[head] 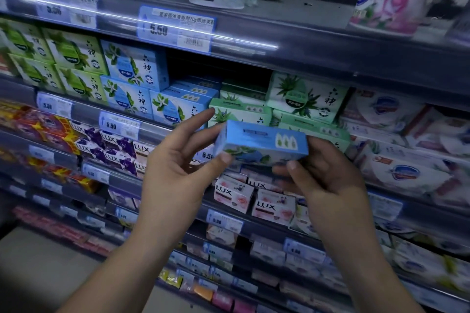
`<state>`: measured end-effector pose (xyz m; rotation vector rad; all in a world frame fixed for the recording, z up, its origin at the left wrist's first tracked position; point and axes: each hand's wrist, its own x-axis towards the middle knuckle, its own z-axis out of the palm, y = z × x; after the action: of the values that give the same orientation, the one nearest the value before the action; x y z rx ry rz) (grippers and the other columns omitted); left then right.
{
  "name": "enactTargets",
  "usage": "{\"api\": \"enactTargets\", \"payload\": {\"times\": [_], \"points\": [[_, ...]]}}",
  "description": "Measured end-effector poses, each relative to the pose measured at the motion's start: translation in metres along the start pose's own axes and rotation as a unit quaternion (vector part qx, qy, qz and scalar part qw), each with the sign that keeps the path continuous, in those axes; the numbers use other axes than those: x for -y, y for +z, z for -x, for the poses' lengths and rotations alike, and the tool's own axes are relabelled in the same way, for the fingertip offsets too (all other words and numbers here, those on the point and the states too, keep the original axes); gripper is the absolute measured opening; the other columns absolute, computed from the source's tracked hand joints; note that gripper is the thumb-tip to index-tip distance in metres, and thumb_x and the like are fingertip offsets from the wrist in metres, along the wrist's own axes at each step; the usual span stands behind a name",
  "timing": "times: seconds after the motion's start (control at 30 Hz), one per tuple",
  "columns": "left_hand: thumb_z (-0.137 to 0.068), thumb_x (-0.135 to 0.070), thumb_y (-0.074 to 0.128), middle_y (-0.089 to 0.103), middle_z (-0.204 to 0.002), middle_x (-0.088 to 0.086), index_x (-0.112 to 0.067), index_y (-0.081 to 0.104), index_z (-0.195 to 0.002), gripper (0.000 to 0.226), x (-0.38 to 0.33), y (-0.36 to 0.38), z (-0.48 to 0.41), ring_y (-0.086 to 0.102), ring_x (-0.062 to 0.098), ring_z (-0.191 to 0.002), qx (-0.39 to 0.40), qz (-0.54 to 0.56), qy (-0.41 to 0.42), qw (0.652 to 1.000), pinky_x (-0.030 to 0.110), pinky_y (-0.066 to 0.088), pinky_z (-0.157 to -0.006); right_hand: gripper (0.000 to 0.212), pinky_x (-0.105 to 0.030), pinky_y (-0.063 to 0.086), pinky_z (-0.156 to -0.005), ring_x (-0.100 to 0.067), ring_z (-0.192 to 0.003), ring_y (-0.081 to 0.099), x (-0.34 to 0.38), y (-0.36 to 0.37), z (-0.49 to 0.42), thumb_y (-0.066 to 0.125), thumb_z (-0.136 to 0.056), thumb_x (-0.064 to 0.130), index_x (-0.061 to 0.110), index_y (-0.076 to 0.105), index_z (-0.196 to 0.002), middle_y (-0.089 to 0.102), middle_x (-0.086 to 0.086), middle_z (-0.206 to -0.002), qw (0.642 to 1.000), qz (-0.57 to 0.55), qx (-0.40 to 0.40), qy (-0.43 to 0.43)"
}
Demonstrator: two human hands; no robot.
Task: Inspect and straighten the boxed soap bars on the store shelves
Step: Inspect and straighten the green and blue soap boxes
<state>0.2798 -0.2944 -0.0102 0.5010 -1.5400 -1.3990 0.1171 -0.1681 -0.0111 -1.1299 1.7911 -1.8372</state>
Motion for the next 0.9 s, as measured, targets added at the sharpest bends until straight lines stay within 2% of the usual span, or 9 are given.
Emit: {"api": "enactTargets", "payload": {"times": [0.1, 0.17, 0.37, 0.5, 0.6, 0.67, 0.73, 0.8, 0.9], "points": [[-0.081, -0.019, 0.084, 0.079, -0.115, -0.010, -0.022, 0.052, -0.147, 0.074, -0.004, 0.007, 0.007, 0.072, 0.008, -0.115, 0.012, 0.022, 0.018, 1.000, 0.024, 0.062, -0.087, 0.043, -0.023, 0.063, -0.079, -0.012, -0.094, 0.079, -0.002, -0.002, 0.001, 0.054, -0.104, -0.002, 0.038, 0.066, -0.116, 0.079, 0.009, -0.106, 1.000, -0.004, 0.008, 0.006], [-0.079, -0.022, 0.090, 0.079, -0.113, -0.007, -0.023, 0.049, -0.149, 0.081, -0.007, 0.012, 0.010, 0.073, 0.014, -0.113, 0.016, 0.018, 0.041, 0.999, 0.030, 0.063, -0.083, 0.043, -0.022, 0.063, -0.076, -0.013, -0.090, 0.080, -0.003, -0.002, 0.001, 0.051, -0.106, -0.003, 0.035, 0.067, -0.117, 0.081, 0.007, -0.102, 1.000, -0.011, 0.023, 0.013], [-0.078, -0.026, 0.084, 0.078, -0.112, -0.005, -0.031, 0.045, -0.149, 0.081, -0.016, 0.020, 0.015, 0.069, 0.022, -0.119, 0.024, 0.008, 0.085, 0.996, 0.042, 0.062, -0.088, 0.042, -0.024, 0.063, -0.069, -0.016, -0.080, 0.079, -0.004, 0.006, 0.003, 0.048, -0.107, -0.003, 0.032, 0.070, -0.115, 0.082, 0.004, -0.093, 0.995, -0.052, 0.047, 0.071], [-0.089, -0.021, 0.083, 0.078, -0.117, -0.008, -0.036, 0.059, -0.141, 0.059, -0.012, 0.016, 0.010, 0.074, 0.015, -0.112, -0.010, 0.001, 0.061, 0.998, 0.031, 0.064, -0.083, 0.040, -0.026, 0.063, -0.067, -0.014, -0.074, 0.076, -0.001, 0.001, 0.007, 0.059, -0.104, 0.012, 0.049, 0.072, -0.109, 0.077, 0.003, -0.085, 0.999, -0.031, -0.011, 0.019], [-0.088, -0.025, 0.071, 0.080, -0.110, -0.015, -0.053, 0.074, -0.116, 0.040, -0.001, 0.014, 0.005, 0.075, 0.007, -0.107, -0.042, 0.021, -0.017, 0.999, 0.022, 0.061, -0.089, 0.024, -0.018, 0.058, -0.061, -0.008, -0.066, 0.070, 0.010, 0.000, 0.010, 0.071, -0.092, 0.034, 0.052, 0.071, -0.108, 0.074, 0.011, -0.084, 0.998, -0.012, -0.028, -0.053], [-0.092, -0.016, 0.068, 0.080, -0.111, 0.000, -0.032, 0.075, -0.126, 0.038, 0.011, 0.013, 0.002, 0.077, 0.016, -0.102, -0.053, 0.062, -0.084, 0.993, 0.031, 0.063, -0.091, 0.027, -0.024, 0.059, -0.057, -0.012, -0.068, 0.068, 0.014, 0.004, 0.012, 0.075, -0.085, 0.043, 0.051, 0.072, -0.111, 0.072, 0.007, -0.085, 0.997, -0.004, -0.026, -0.079], [-0.098, -0.006, 0.063, 0.077, -0.119, 0.012, -0.009, 0.066, -0.136, 0.038, 0.016, 0.014, -0.002, 0.077, 0.021, -0.105, -0.056, 0.082, -0.119, 0.988, 0.035, 0.063, -0.091, 0.032, -0.029, 0.058, -0.055, -0.017, -0.065, 0.061, 0.016, 0.010, 0.013, 0.077, -0.082, 0.045, 0.053, 0.072, -0.113, 0.063, 0.005, -0.080, 0.993, 0.023, -0.032, -0.108], [-0.101, -0.001, 0.059, 0.077, -0.117, 0.012, -0.007, 0.065, -0.134, 0.033, 0.018, 0.014, -0.005, 0.076, 0.021, -0.108, -0.047, 0.088, -0.129, 0.987, 0.033, 0.064, -0.088, 0.036, -0.020, 0.049, -0.057, -0.011, -0.062, 0.050, 0.018, 0.014, 0.013, 0.082, -0.081, 0.042, 0.049, 0.072, -0.116, 0.050, 0.011, -0.080, 0.989, 0.045, -0.033, -0.138], [-0.104, 0.003, 0.054, 0.080, -0.112, 0.009, -0.011, 0.065, -0.128, 0.029, 0.018, 0.012, -0.009, 0.077, 0.023, -0.108, -0.027, 0.091, -0.133, 0.987, 0.033, 0.064, -0.086, 0.042, -0.011, 0.041, -0.066, -0.008, -0.066, 0.046, 0.020, 0.018, 0.011, 0.081, -0.083, 0.038, 0.037, 0.071, -0.124, 0.046, 0.014, -0.089, 0.981, 0.093, -0.029, -0.165]]}}
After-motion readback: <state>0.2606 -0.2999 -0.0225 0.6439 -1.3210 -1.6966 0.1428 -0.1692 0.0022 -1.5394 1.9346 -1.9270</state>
